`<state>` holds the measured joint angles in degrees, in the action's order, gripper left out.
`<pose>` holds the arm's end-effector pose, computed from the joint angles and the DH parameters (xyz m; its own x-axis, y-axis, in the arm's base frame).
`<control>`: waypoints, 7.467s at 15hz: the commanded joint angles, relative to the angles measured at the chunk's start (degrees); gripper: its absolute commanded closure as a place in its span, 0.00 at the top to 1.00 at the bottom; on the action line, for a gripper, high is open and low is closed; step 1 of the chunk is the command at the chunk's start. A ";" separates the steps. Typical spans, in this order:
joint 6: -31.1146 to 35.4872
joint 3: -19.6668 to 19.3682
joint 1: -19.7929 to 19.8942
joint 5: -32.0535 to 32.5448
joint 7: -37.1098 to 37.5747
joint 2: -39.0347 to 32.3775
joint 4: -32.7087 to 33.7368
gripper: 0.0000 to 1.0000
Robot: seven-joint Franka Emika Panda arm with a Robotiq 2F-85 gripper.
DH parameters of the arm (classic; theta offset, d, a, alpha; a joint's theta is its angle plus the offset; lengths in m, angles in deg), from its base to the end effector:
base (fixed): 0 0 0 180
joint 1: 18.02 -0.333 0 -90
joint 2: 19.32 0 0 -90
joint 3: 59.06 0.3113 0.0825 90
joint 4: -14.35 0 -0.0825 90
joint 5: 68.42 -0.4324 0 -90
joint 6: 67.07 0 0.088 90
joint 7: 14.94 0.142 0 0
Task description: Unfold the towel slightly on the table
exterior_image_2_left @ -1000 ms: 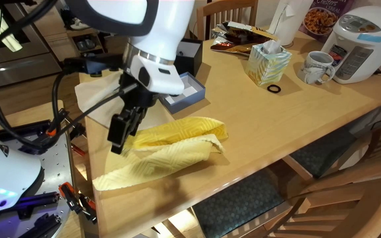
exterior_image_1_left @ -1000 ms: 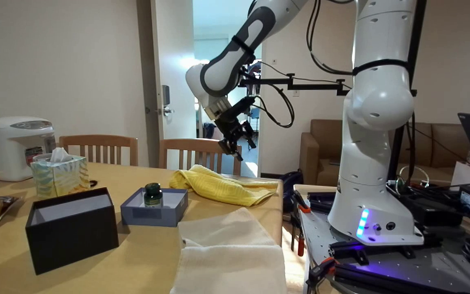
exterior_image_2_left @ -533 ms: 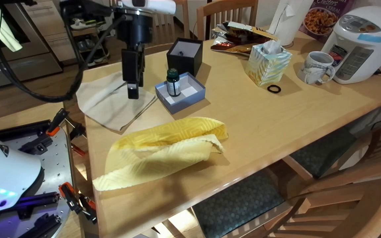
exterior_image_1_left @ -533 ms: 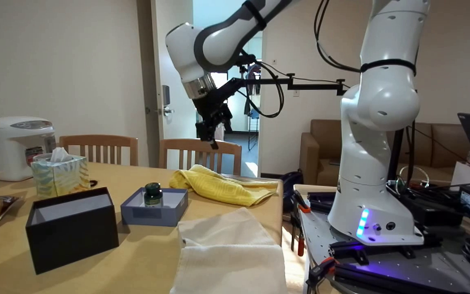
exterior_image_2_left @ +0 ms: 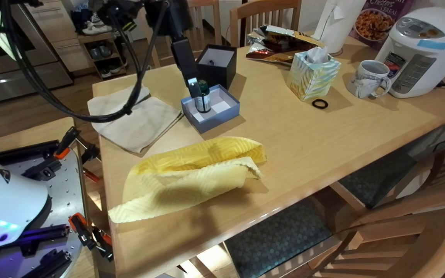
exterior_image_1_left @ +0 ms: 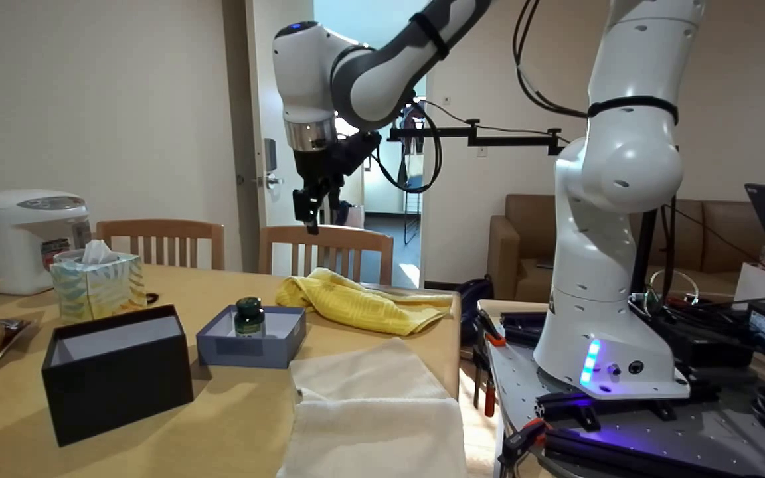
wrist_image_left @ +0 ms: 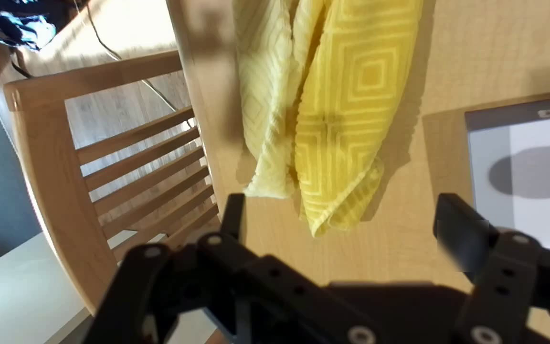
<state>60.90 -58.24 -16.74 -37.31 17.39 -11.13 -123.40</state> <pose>0.5123 -0.0341 0.3032 0.9714 -0.1969 0.1323 -0.2337 -0.8908 0.3897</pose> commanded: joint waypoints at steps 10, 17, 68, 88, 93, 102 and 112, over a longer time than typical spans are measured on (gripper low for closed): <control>10.47 -5.90 5.42 2.88 2.42 -8.29 -1.40 1.00; 10.54 -6.35 5.20 5.50 1.88 -9.87 0.45 1.00; 14.61 -9.02 8.82 -27.89 -32.56 -25.64 11.08 0.00; -2.25 -9.23 17.65 -52.22 -56.11 -25.45 21.11 0.01; 7.86 -12.49 14.27 -41.90 -40.02 -28.59 21.23 0.01; 8.52 -17.87 6.28 -24.08 -13.98 -35.73 23.46 0.47; 10.64 -18.11 3.69 -23.12 -11.88 -30.95 18.30 1.00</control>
<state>70.17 -75.70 -11.60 -62.72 3.47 -46.92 -101.35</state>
